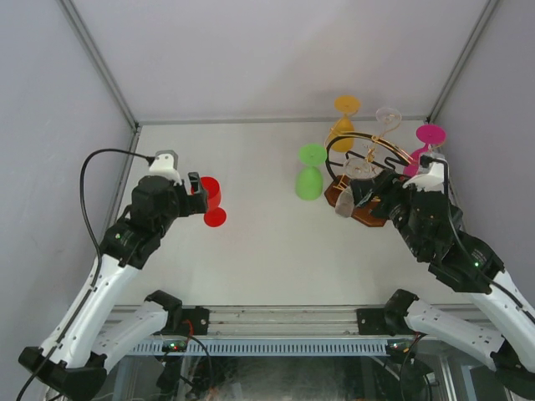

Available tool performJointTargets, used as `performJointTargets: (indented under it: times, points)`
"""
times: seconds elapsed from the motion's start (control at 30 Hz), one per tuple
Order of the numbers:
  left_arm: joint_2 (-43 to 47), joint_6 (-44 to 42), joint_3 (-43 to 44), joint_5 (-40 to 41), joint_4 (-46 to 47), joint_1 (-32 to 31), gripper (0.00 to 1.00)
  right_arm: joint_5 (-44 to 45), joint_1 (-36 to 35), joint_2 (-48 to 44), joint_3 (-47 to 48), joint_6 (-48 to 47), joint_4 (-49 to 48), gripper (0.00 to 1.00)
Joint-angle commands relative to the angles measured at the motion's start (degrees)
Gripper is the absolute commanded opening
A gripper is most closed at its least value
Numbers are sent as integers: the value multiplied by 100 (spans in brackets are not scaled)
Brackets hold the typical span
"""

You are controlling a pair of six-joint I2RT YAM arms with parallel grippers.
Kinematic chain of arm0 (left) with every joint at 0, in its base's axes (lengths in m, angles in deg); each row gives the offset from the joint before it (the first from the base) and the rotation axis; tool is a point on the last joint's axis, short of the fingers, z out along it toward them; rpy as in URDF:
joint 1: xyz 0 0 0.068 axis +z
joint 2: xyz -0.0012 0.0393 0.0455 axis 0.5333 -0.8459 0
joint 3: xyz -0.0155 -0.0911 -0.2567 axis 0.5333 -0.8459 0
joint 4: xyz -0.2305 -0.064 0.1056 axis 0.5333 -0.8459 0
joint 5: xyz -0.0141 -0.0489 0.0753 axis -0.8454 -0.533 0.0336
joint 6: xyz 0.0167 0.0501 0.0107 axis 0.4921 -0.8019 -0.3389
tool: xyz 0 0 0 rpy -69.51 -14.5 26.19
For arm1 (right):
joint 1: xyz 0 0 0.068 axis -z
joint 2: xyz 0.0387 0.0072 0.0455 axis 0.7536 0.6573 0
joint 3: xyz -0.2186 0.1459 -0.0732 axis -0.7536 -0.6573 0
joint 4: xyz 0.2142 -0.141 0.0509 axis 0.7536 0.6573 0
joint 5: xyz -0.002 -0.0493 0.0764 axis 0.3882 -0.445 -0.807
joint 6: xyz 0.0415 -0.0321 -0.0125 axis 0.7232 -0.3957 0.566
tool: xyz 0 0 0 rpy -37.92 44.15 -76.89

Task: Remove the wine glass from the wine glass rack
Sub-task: Place the wine glass at the center of the board, then pick up the wine glass from the wine rack.

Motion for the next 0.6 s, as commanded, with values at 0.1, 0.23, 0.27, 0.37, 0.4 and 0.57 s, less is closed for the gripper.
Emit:
performJointTargets:
  times: [0.1,0.23,0.27,0.37,0.4,0.57]
  points:
    - [970,307,-811,526,223,54,97,-793,1221,-27,-32,552,81,70]
    - [1247,309,-1097,768,124,63,99,-1303,1717,125,-120,622,-39,70]
    - [1320,352,-1170,795,98,55,99,-1403,1814,191,-116,644,-44,70]
    - [1582,505,-1392,786,111,55,100,-1517,2058,369,-130,765,-52,69]
    - [1651,529,-1414,749,119,54,100,-1578,2132,440,-134,790,-91,69]
    - [1737,615,-1461,808,121,58,100,-1764,2397,752,-167,958,-300,69]
